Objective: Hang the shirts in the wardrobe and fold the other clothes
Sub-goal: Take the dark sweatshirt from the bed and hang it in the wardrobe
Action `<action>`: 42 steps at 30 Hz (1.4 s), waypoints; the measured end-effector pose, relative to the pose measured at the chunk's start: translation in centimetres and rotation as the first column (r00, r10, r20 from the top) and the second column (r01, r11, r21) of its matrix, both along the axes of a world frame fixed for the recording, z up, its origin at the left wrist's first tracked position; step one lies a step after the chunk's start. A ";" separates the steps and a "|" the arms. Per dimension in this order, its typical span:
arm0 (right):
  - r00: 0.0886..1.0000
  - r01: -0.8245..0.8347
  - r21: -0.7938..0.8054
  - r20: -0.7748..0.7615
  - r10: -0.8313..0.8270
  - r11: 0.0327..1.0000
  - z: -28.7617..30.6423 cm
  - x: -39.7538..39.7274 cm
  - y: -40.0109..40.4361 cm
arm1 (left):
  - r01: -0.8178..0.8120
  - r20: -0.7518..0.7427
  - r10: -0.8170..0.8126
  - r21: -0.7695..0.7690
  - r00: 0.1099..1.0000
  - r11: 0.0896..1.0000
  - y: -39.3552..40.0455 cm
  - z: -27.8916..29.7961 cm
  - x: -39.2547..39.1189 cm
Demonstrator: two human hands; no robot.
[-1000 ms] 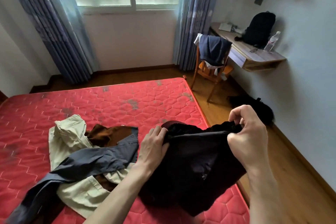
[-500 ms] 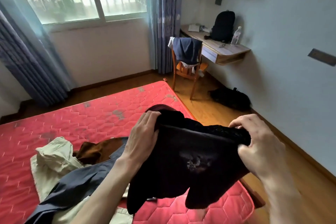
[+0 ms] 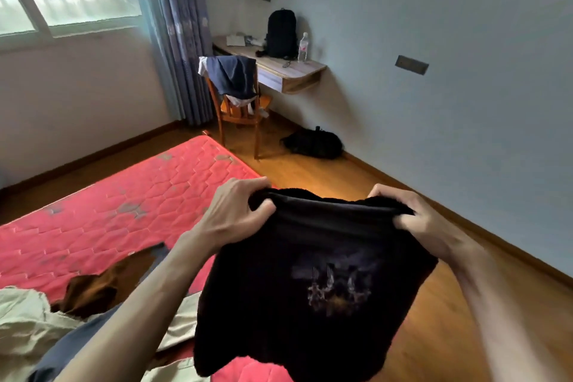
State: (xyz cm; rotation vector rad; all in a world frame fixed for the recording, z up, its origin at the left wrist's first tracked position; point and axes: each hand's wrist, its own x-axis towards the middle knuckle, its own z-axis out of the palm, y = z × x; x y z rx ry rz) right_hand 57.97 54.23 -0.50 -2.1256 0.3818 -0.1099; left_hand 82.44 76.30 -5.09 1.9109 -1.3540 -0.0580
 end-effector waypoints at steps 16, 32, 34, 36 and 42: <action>0.631 0.679 0.193 0.339 -0.698 0.708 -1.6 -23.5 2.5 | 0.369 -0.208 -0.373 -0.057 0.904 0.928 -11.2 -0.6 -16.6; 0.144 0.756 -0.444 0.829 -0.540 -0.481 1.2 -46.5 6.6 | 0.673 0.469 -0.520 -0.254 0.714 0.695 -18.1 2.1 -40.2; 0.151 0.755 -0.447 0.830 -0.537 -0.479 1.6 -49.3 7.1 | 0.623 0.486 -0.447 -0.295 0.751 0.725 -18.7 2.9 -43.5; 0.186 0.759 -0.466 0.825 -0.534 -0.455 2.0 -51.9 7.7 | 0.570 0.482 -0.392 -0.309 0.784 0.762 -19.2 3.9 -47.0; 0.404 0.706 -0.641 0.713 -0.572 -0.300 3.1 -60.0 11.0 | 0.520 0.348 -0.425 -0.250 0.835 0.817 -19.9 5.7 -56.3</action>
